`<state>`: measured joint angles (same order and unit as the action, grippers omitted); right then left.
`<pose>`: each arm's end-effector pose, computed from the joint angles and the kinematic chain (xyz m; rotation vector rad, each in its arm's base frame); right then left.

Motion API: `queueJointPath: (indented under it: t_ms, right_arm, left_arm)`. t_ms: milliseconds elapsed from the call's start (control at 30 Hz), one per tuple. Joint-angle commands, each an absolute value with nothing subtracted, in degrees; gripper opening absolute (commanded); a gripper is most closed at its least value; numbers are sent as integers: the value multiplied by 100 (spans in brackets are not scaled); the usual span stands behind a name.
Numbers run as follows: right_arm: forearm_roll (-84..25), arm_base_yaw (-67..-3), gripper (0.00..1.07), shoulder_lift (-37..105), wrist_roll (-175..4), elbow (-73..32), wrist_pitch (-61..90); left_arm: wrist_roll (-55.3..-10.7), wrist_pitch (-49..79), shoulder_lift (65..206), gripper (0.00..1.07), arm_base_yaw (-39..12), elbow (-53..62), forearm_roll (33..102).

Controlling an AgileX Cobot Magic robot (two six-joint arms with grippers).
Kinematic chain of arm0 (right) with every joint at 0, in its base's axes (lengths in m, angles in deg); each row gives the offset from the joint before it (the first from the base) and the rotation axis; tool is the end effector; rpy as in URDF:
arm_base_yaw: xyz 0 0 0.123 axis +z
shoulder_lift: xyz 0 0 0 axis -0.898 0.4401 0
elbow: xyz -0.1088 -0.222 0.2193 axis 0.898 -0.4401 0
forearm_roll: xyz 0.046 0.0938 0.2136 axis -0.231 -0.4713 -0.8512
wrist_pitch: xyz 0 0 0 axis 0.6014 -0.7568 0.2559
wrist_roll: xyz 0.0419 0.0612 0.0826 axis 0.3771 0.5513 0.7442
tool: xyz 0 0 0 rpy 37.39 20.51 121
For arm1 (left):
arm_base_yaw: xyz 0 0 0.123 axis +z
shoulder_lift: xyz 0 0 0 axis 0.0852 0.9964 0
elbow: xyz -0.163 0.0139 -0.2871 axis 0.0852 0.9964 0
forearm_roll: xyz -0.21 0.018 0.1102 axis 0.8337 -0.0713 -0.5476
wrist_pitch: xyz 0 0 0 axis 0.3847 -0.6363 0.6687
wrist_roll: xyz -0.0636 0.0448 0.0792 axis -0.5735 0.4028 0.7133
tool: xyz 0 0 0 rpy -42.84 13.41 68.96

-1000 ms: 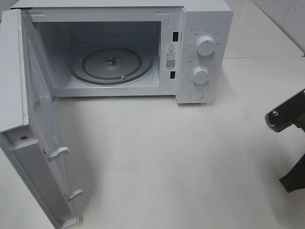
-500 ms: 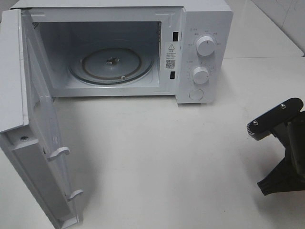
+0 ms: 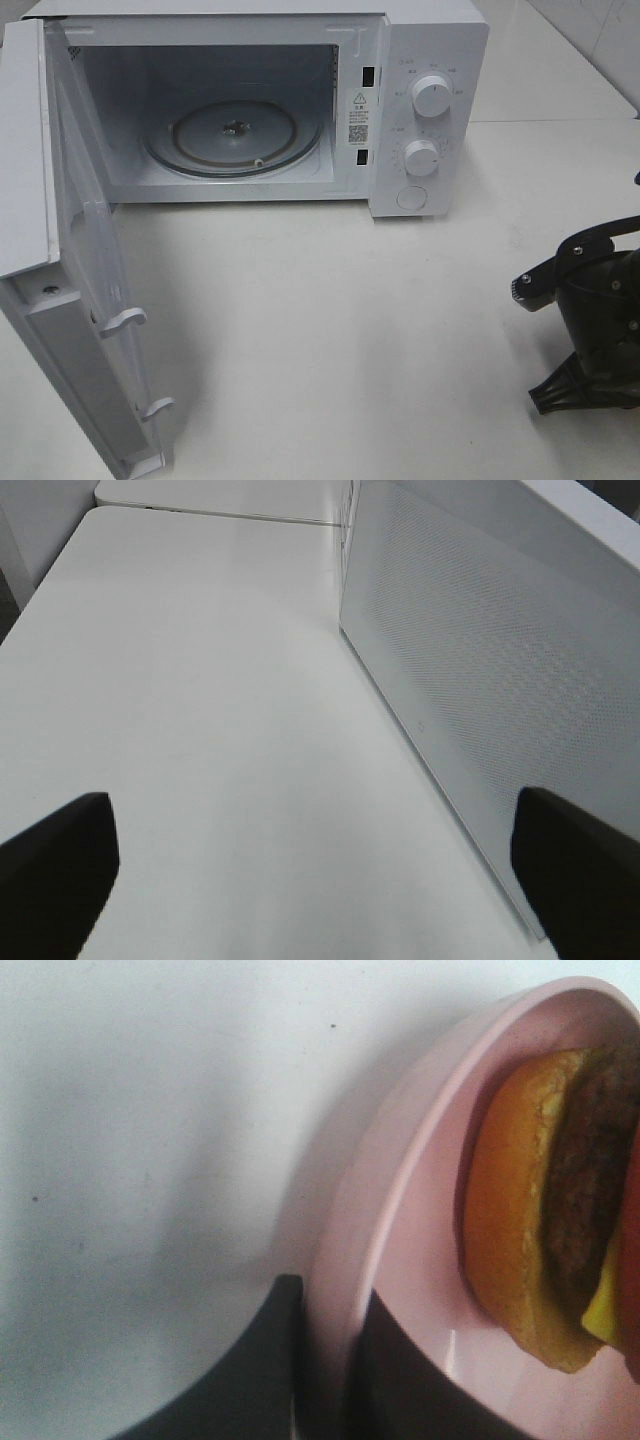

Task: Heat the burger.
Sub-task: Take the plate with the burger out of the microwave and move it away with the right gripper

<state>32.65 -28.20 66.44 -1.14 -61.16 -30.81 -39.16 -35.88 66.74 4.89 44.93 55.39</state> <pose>0.2040 0.0656 0.1348 -0.2599 2.7304 -0.8027 -0.0492 -0.0040 0.2648 -0.0399 2.0405 -0.0752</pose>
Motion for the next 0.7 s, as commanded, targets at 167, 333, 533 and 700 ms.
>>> queueJointPath:
  t_ms: [167,333,533,700]
  right_arm:
    - [3734,-2854,8,6982,161,-6116,-3155]
    - [3740,-2854,15,6999,161,-6116,-2863]
    - [3614,-2854,45,6965,87,-6116,-2995]
    - [3305,-2837,60,6701,-245,-6116,-3012]
  left_arm:
    - [-3911,-3508,6645,100,495,4498,5568]
    - [-3911,-3508,6645,100,495,4498,5568]
    - [-3911,-3508,6645,100,495,4498,5568]
    - [-3911,-3508,6645,100,495,4498,5568]
